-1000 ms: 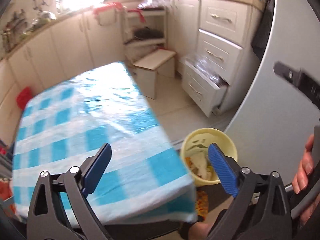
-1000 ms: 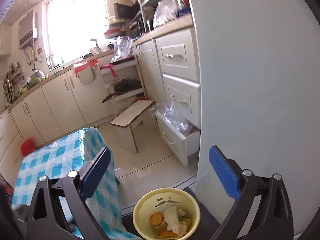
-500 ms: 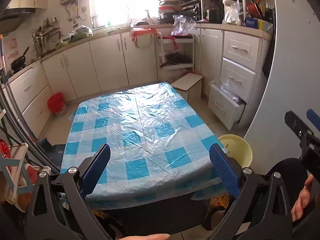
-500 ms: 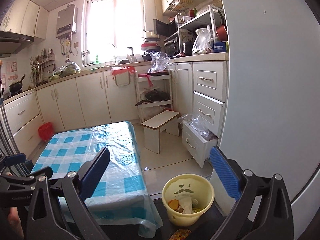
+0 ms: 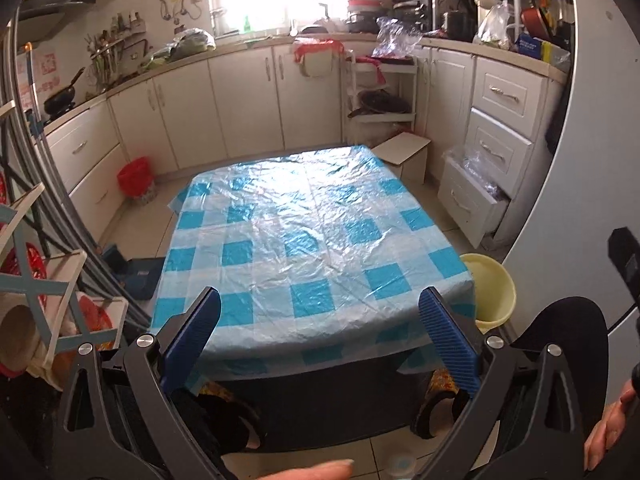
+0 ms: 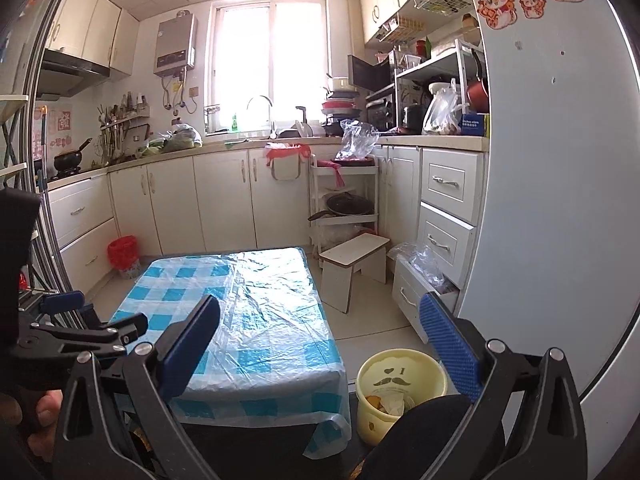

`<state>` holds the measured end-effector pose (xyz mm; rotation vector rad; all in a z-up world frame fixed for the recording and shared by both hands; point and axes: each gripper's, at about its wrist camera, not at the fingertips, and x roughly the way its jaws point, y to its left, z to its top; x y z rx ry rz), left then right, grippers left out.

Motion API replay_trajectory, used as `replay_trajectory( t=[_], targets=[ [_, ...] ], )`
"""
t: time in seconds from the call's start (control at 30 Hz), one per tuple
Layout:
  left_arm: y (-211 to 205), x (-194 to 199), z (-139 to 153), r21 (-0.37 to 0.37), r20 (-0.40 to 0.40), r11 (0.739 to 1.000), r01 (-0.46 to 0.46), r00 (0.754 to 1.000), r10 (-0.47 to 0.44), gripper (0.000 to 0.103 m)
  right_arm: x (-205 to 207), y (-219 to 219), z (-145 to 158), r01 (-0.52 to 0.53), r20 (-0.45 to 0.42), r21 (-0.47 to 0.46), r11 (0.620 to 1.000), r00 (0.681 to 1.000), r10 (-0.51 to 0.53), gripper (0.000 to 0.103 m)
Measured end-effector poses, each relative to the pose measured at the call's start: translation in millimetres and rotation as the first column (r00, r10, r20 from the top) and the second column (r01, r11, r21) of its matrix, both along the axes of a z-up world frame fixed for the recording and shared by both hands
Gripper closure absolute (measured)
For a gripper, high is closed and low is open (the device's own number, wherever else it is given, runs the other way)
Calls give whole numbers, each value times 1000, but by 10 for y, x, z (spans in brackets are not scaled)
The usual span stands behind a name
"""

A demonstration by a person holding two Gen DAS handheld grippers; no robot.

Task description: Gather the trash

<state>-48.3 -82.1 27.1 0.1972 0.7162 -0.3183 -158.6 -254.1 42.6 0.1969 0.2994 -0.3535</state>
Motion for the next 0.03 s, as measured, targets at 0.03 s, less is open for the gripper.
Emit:
replay_trajectory(
  t=[0.03],
  targets=[
    [25,3,-20,0,-6,1000,-7,1000,7,8,-12,13,-3,-1,3,-2,1000,1000,1,7]
  ],
)
